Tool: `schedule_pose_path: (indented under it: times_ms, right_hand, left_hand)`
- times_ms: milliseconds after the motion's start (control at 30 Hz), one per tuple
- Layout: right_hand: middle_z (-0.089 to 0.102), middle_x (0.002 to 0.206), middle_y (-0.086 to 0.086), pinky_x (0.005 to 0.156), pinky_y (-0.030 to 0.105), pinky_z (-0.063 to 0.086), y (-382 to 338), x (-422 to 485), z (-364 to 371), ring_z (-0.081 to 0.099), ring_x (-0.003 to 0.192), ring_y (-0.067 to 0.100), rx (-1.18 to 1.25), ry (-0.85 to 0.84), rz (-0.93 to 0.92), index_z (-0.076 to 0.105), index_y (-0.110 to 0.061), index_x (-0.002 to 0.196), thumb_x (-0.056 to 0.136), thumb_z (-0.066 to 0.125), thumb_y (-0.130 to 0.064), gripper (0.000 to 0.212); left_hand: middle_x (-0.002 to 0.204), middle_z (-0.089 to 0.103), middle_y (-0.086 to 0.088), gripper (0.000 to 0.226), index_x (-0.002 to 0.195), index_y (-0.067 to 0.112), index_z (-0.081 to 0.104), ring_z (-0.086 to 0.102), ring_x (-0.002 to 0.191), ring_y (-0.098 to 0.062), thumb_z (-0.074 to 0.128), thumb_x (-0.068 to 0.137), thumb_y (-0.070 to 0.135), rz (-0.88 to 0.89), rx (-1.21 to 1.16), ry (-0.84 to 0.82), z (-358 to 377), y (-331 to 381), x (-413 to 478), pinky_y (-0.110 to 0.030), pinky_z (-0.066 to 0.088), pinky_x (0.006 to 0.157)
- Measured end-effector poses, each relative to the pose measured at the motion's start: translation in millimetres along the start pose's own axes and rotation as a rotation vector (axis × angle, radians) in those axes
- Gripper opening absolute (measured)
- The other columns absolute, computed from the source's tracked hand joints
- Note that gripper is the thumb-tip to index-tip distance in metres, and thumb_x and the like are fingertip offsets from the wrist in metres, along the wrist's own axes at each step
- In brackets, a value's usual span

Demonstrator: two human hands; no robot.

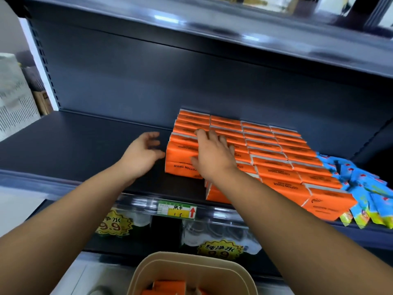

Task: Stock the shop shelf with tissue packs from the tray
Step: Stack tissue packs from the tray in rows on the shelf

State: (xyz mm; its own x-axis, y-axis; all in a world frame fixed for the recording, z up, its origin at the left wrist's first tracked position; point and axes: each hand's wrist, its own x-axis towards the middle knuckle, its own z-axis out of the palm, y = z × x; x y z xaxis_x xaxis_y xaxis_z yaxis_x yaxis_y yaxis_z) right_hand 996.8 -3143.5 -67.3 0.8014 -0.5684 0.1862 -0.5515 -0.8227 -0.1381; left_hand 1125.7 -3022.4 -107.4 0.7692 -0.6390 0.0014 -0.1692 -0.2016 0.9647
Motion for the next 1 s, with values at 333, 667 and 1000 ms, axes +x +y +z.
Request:
schedule_pose_path:
  times_ms: [333, 667, 1000]
  right_hand:
    - [0.043, 0.139, 0.004, 0.098, 0.046, 0.037, 39, -72, -36, 0.04, 0.127, 0.029, -0.056, 0.085, 0.024, 0.035, -0.026, 0.141, 0.089, 0.06, -0.042, 0.059]
    - [0.051, 0.13, 0.006, 0.091, 0.044, 0.043, 83, -145, -29, 0.051, 0.117, 0.03, -0.105, 0.09, 0.064, 0.043, -0.021, 0.133, 0.09, 0.059, -0.042, 0.05]
    - [0.053, 0.124, 0.007, 0.086, 0.042, 0.046, 102, -199, 46, 0.053, 0.113, 0.03, -0.112, -0.097, 0.059, 0.045, -0.018, 0.128, 0.091, 0.059, -0.039, 0.045]
  left_hand:
    - [0.124, 0.046, -0.005, 0.057, 0.139, 0.026, 0.035, 0.057, 0.104, -0.03, 0.053, 0.086, 0.015, 0.359, 0.953, -0.044, 18, 36, -61, -0.041, 0.051, 0.081]
    - [0.111, 0.051, 0.0, 0.043, 0.115, 0.021, 0.046, 0.054, 0.104, -0.026, 0.059, 0.083, 0.047, 0.484, 1.099, -0.042, 70, 28, -123, -0.035, 0.046, 0.069]
    - [0.121, 0.046, -0.003, 0.054, 0.128, 0.024, 0.039, 0.05, 0.109, -0.026, 0.057, 0.085, 0.05, 0.319, 1.163, -0.351, 113, -72, -176, -0.037, 0.049, 0.074]
